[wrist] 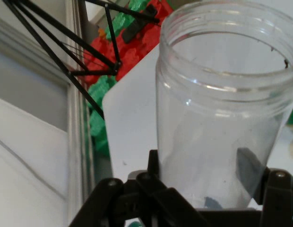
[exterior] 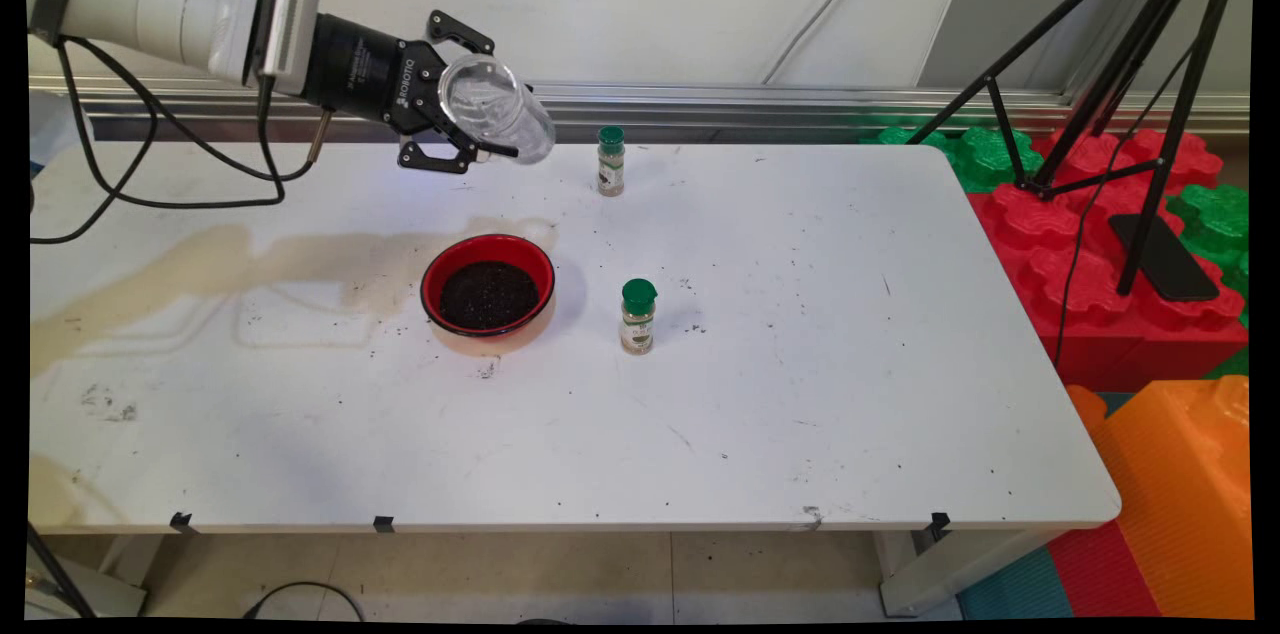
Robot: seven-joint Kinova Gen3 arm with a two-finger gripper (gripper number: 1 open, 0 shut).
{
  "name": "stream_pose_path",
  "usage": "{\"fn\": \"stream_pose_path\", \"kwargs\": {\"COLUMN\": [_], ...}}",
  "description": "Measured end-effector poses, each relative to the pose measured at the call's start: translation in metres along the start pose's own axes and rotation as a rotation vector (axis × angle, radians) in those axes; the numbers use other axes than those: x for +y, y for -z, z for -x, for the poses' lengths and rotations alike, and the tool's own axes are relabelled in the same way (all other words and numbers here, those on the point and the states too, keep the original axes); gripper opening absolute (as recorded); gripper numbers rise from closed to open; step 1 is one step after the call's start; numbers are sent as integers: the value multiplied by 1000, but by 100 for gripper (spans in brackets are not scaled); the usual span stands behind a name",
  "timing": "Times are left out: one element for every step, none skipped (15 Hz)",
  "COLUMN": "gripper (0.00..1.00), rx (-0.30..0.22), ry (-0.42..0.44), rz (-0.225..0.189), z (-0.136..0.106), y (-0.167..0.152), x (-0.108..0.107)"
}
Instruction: Pour the black seasoning powder in the red bowl
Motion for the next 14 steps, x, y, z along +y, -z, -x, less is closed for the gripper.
{"fn": "stream_pose_path", "kwargs": {"gripper": [0,0,0,0,0,0,0,0,0,0,0,0,0,0], "rx": [1,2,3,3,4,4,5,5,7,7,8,10,12,14], "ry": [56,103,155,208,251,278,318,344,381,406,441,481,518,548], "rz": [9,17,24,30,34,36,38,39,42,43,44,47,49,51], "z": [0,1,2,3,4,4,5,6,7,8,9,11,13,14], "y": [-2,-4,-5,-8,-10,-11,-13,-15,-17,-19,-22,-26,-30,-33], "x": [-2,-3,-5,-7,-9,-10,-12,-13,-15,-16,-18,-20,-21,-23]}}
